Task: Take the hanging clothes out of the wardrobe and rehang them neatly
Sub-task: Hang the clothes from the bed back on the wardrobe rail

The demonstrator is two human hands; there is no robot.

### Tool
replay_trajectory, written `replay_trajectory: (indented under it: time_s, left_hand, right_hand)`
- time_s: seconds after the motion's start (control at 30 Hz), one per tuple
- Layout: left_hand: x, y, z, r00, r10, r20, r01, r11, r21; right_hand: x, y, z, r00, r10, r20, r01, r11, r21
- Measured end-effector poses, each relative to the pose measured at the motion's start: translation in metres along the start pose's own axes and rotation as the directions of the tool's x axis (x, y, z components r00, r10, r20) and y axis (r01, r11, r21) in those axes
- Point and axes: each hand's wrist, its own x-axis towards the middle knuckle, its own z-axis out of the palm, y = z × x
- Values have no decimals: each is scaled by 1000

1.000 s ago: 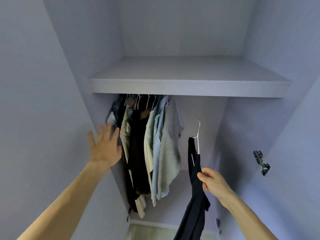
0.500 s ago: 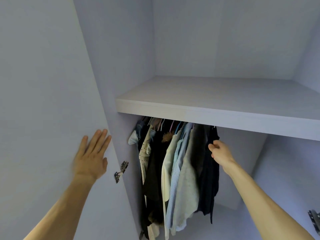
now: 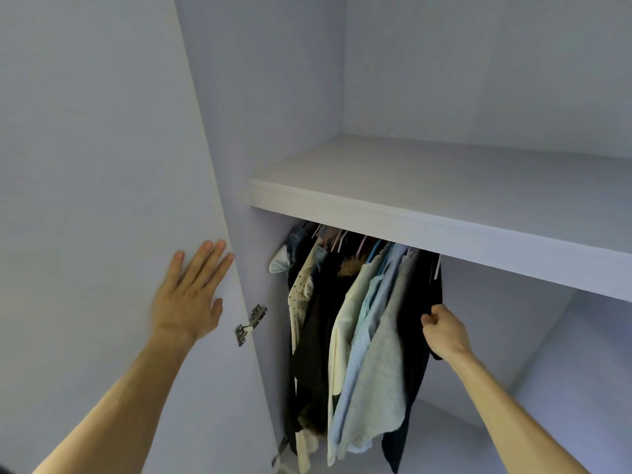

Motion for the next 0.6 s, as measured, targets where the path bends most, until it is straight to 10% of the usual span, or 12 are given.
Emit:
replay_trajectory:
  time_s: [0.37,0.6]
  left_hand:
    - [-43,25,2,911,-41,411,8,997,82]
    - [-176,29,-44,835,-219,505,441,815,-375]
  right_hand:
    - [-47,0,9,994,-105,-25,99,978,-186]
    - [-160,-31,47,906,-399,142,406,913,-27]
